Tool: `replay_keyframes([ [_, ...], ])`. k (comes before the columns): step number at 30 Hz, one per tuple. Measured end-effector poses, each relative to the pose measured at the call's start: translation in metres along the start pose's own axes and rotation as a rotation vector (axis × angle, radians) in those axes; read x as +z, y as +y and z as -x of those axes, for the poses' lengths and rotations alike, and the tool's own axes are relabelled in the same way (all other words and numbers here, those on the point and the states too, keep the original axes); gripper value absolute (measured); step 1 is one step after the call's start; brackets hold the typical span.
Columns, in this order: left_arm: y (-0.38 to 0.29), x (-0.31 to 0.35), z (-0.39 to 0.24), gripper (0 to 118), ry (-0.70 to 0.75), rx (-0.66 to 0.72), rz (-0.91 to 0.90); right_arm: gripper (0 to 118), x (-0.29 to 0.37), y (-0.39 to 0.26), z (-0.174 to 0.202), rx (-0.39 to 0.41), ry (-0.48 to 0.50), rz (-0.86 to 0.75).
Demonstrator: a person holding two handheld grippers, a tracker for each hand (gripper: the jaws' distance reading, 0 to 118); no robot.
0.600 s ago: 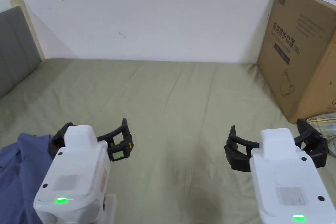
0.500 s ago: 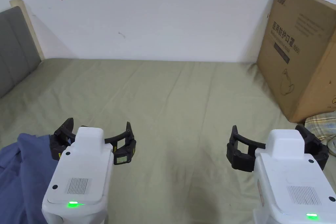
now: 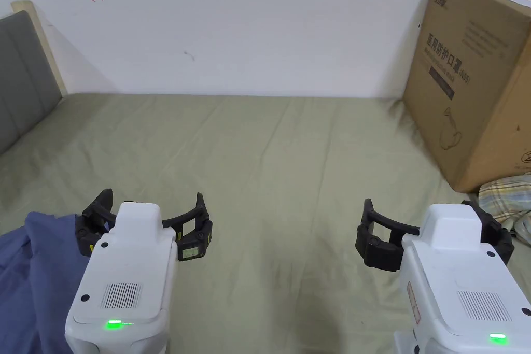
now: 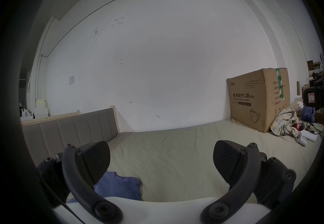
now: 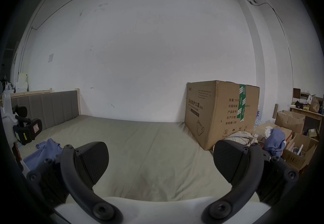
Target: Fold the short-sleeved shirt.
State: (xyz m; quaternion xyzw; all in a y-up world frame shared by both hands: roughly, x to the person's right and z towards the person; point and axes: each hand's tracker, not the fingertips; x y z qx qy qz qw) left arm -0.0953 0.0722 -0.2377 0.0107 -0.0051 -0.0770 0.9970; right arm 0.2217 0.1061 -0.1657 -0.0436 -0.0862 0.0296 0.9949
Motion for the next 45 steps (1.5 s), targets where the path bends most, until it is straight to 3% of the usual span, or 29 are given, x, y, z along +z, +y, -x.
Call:
replay_keyframes([
  [28, 0.003, 0.002, 0.003, 118, -0.01, 0.023, 0.005, 117, 0.001, 0.005, 0.0, -0.003, -0.003, 0.02],
  [32, 0.004, 0.003, 0.003, 112, -0.017, 0.031, 0.013, 115, 0.0, 0.007, 0.002, 0.005, -0.005, 0.034],
  [34, 0.006, 0.004, 0.003, 83, -0.028, 0.058, 0.022, 101, 0.001, 0.008, 0.004, 0.018, -0.006, 0.037],
  [35, 0.007, 0.004, 0.004, 60, -0.044, 0.082, 0.031, 83, 0.002, 0.008, 0.004, 0.024, -0.002, 0.034],
  [36, 0.008, 0.002, 0.006, 25, -0.063, 0.109, 0.046, 39, 0.002, 0.008, 0.005, 0.03, -0.002, 0.033],
  [37, 0.008, 0.0, 0.007, 10, -0.078, 0.136, 0.059, 0, 0.0, 0.009, 0.005, 0.035, 0.0, 0.036],
  [39, 0.009, 0.001, 0.008, 0, -0.066, 0.143, 0.052, 0, -0.002, 0.008, 0.003, 0.029, 0.011, 0.038],
  [45, 0.01, 0.0, 0.011, 0, -0.059, 0.096, 0.063, 0, -0.007, 0.008, 0.009, 0.031, 0.024, 0.051],
])
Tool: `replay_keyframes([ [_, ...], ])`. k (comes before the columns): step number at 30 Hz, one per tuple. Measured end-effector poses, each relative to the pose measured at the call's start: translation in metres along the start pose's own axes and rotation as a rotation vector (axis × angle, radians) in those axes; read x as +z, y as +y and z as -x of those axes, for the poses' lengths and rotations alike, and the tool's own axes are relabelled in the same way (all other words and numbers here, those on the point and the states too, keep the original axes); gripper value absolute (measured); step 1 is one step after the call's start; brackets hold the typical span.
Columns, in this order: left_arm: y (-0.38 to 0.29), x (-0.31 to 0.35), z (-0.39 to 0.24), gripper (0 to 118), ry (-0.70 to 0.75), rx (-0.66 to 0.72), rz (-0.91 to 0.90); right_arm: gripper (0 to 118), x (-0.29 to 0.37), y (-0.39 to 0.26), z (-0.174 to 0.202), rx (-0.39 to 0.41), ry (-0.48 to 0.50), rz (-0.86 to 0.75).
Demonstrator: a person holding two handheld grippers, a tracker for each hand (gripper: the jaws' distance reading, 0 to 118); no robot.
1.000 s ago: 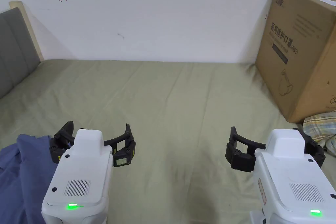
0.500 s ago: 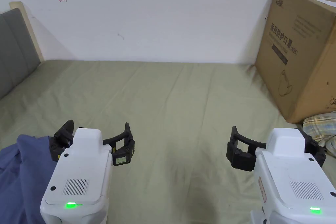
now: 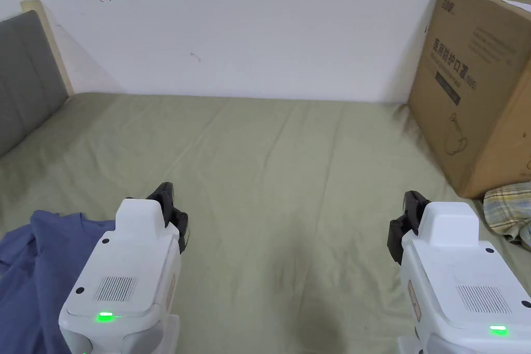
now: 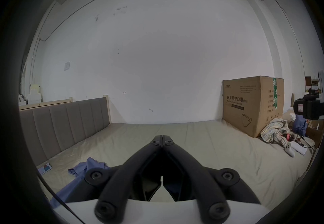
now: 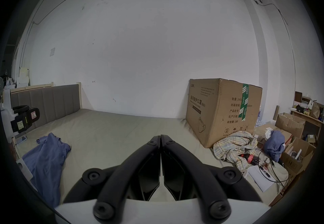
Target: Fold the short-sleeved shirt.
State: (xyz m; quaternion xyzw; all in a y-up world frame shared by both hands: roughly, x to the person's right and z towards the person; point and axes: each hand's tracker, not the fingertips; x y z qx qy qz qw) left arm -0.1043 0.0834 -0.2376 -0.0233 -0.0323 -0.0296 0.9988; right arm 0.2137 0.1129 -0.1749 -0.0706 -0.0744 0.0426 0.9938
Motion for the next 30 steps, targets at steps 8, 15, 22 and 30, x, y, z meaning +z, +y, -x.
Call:
replay_keyframes([
  [8, -0.004, 0.014, 0.055, 0, 0.119, 0.017, 0.023, 0, -0.016, 0.009, 0.042, 0.004, 0.12, -0.015],
  [15, -0.009, 0.053, 0.141, 0, 0.326, 0.009, 0.048, 0, -0.028, 0.02, 0.123, -0.002, 0.326, -0.043],
  [22, -0.012, 0.105, 0.214, 0, 0.503, -0.015, 0.087, 0, -0.025, 0.022, 0.205, -0.028, 0.507, -0.038],
  [30, -0.013, 0.139, 0.249, 0, 0.579, -0.004, 0.13, 0, -0.014, 0.022, 0.249, -0.001, 0.608, -0.037],
])
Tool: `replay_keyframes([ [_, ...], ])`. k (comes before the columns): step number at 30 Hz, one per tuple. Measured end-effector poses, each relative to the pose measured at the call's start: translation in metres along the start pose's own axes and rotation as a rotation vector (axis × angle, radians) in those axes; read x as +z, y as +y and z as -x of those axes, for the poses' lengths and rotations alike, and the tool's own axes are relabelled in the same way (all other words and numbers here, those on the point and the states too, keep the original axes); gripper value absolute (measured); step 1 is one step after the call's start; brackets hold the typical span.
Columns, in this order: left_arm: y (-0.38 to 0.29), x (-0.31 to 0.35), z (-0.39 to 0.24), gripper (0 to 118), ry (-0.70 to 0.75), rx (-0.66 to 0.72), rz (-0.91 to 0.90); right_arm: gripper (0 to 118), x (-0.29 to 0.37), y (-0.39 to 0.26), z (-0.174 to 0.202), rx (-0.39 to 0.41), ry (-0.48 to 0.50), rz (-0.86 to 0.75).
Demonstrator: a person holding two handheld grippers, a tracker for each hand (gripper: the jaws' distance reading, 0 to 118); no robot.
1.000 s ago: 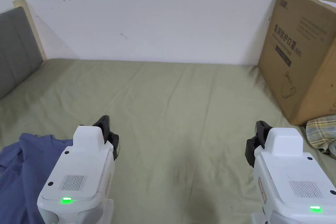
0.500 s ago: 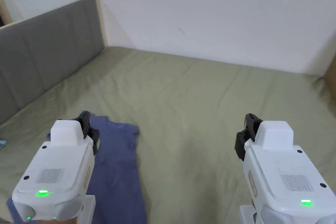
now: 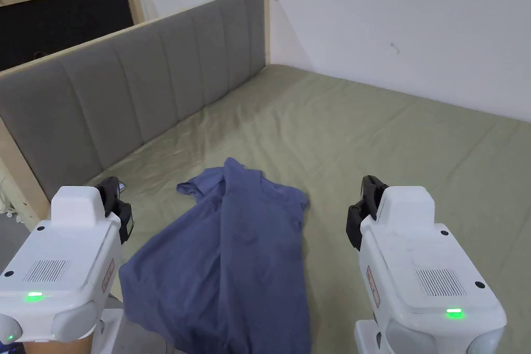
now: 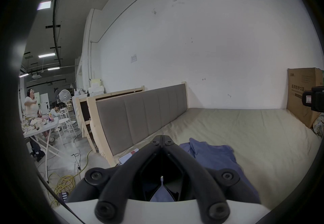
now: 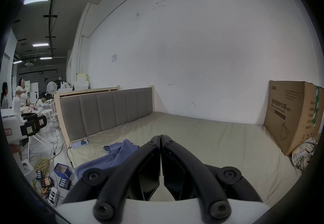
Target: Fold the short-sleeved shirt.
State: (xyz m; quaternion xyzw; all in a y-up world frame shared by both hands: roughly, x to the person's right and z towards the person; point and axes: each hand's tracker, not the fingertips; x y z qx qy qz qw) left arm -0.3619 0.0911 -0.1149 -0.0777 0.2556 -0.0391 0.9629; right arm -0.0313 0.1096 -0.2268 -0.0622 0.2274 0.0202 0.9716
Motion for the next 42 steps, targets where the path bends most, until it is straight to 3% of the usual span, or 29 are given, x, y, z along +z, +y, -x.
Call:
replay_keyframes([
  [14, -0.02, -0.098, -0.044, 0, -0.261, 0.148, 0.41, 0, 0.006, -0.004, -0.037, 0.038, -0.08, 0.026],
  [16, -0.024, -0.119, -0.06, 22, -0.298, 0.132, 0.517, 0, 0.006, -0.005, -0.046, 0.041, -0.103, 0.032],
  [17, -0.028, -0.13, -0.067, 41, -0.301, 0.125, 0.555, 0, 0.006, -0.006, -0.051, 0.043, -0.112, 0.035],
  [18, -0.032, -0.138, -0.077, 75, -0.3, 0.117, 0.62, 0, 0.007, -0.007, -0.056, 0.046, -0.124, 0.038],
  [19, -0.038, -0.147, -0.085, 95, -0.302, 0.131, 0.659, 0, 0.007, -0.008, -0.061, 0.046, -0.135, 0.04],
  [20, -0.045, -0.156, -0.092, 109, -0.301, 0.138, 0.696, 0, 0.007, -0.009, -0.066, 0.046, -0.146, 0.042],
  [21, -0.051, -0.166, -0.099, 115, -0.311, 0.138, 0.733, 0, 0.007, -0.01, -0.071, 0.048, -0.159, 0.046],
  [26, -0.094, -0.215, -0.13, 114, -0.287, 0.091, 0.876, 0, 0.005, -0.02, -0.097, 0.057, -0.218, 0.082],
  [29, -0.119, -0.235, -0.144, 105, -0.242, 0.052, 0.924, 0, 0.006, -0.027, -0.112, 0.054, -0.253, 0.109],
  [33, -0.145, -0.24, -0.156, 58, -0.249, 0.046, 1.018, 0, 0.009, -0.037, -0.127, 0.061, -0.298, 0.141],
  [35, -0.123, -0.2, -0.168, 44, -0.252, 0.035, 0.975, 0, 0.01, -0.041, -0.134, 0.056, -0.31, 0.155],
  [36, -0.12, -0.196, -0.172, 28, -0.249, 0.002, 0.942, 0, 0.011, -0.042, -0.137, 0.052, -0.315, 0.161],
  [39, -0.124, -0.209, -0.161, 4, -0.273, -0.038, 0.948, 0, 0.015, -0.043, -0.144, 0.049, -0.323, 0.17],
  [42, -0.111, -0.202, -0.15, 4, -0.289, 0.026, 0.916, 0, 0.024, -0.041, -0.148, 0.03, -0.332, 0.155],
])
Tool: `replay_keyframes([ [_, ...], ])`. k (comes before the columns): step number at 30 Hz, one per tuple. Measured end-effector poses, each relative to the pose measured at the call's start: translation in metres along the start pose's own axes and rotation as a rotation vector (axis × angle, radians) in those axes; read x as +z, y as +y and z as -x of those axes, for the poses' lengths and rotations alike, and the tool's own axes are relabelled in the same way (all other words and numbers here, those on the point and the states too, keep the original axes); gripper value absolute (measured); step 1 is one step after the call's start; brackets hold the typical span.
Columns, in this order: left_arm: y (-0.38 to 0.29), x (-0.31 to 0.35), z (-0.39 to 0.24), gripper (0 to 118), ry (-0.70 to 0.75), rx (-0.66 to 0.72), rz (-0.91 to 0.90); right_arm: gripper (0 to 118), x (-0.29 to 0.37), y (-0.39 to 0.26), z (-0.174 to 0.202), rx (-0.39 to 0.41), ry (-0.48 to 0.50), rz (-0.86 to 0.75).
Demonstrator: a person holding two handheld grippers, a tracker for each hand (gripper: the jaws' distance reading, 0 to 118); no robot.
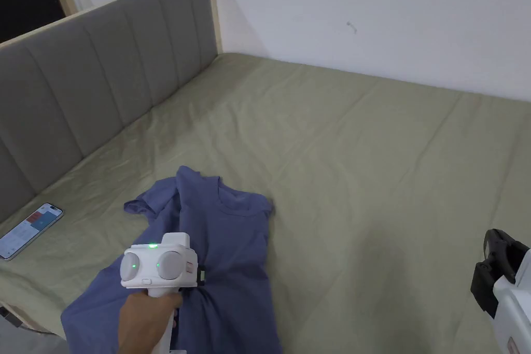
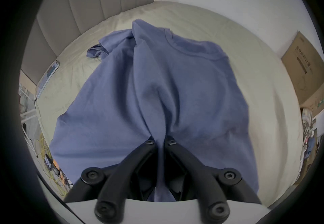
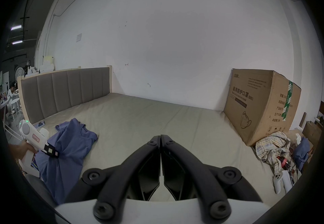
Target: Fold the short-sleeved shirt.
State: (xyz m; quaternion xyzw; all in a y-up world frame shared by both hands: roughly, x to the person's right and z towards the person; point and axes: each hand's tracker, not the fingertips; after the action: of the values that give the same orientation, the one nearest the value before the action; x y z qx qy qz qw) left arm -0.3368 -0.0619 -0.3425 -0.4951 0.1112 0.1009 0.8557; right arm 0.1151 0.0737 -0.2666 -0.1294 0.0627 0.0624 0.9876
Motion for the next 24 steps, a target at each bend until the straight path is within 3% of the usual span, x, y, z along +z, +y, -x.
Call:
replay_keyframes([
  [5, 0.004, 0.039, 0.017, 3, -0.157, 0.123, -0.111, 0, 0.014, 0.004, -0.01, -0.016, -0.009, -0.028],
  [8, 0.009, 0.07, 0.012, 3, -0.214, 0.108, -0.176, 0, 0.024, 0.006, -0.016, -0.026, -0.012, -0.046],
  [14, 0.028, 0.152, -0.044, 2, -0.344, -0.022, -0.328, 0, 0.047, 0.009, -0.033, -0.05, -0.036, -0.082],
  [24, 0.07, 0.235, -0.189, 2, -0.545, -0.397, -0.46, 0, 0.092, 0.014, -0.084, -0.073, -0.14, -0.14],
])
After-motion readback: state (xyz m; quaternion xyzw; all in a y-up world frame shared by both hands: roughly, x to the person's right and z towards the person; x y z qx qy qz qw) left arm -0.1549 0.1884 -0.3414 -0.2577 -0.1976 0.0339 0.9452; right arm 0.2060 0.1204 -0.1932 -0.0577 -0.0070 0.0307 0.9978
